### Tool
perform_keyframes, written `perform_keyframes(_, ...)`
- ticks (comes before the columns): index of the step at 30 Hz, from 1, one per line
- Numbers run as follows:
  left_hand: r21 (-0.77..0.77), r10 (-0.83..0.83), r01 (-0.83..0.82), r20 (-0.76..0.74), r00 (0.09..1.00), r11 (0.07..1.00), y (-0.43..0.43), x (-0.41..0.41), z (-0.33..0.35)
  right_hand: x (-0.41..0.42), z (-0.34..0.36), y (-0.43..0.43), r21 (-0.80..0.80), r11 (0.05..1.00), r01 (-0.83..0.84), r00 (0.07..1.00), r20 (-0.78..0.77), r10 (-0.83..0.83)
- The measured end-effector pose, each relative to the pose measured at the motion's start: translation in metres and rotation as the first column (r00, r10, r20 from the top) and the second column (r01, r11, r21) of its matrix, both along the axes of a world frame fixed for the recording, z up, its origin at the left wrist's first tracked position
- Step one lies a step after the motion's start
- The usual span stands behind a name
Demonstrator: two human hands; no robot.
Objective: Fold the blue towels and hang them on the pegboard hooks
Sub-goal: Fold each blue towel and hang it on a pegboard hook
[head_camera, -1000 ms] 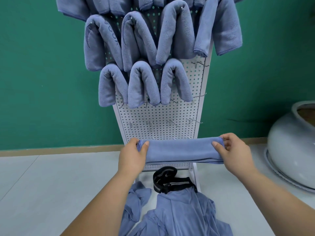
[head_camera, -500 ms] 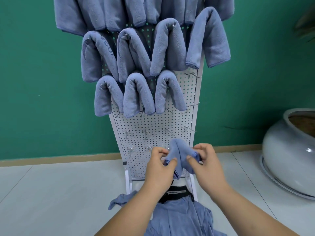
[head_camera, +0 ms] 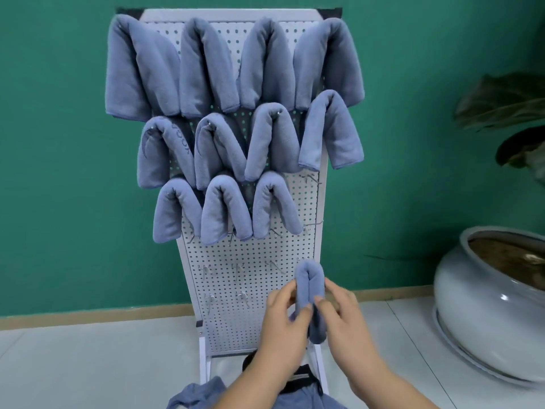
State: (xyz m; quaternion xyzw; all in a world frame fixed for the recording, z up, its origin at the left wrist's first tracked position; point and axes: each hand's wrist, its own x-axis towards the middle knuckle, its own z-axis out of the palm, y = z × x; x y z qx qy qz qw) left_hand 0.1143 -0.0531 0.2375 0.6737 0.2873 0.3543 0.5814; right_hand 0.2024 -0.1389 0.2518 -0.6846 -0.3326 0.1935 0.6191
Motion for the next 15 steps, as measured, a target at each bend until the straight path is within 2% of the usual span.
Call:
perform_keyframes(4,0.023,-0.029,0.027,0.077,0.997,0.999,-0.003,0.013,0.028,0.005,0.024,0.0,0.087,0.996,0.022,1.0,-0.014,-0.021)
perform_keyframes(8,0.152,0.055,-0.07,0.099,0.994,0.986,0.004,0.033,0.064,0.021,0.059,0.006,0.159,0.981,0.113,0.978,0.157,-0.138)
perform_keyframes(11,0.278,0.13,-0.157,0.112,0.985,0.948,0.012,0.048,0.093,0.039,0.09,0.016,0.176,0.966,0.189,0.926,0.297,-0.235)
perform_keyframes(15,0.39,0.223,-0.254,0.123,0.967,0.885,0.02,0.061,0.129,0.061,0.121,0.033,0.221,0.949,0.224,0.875,0.384,-0.296)
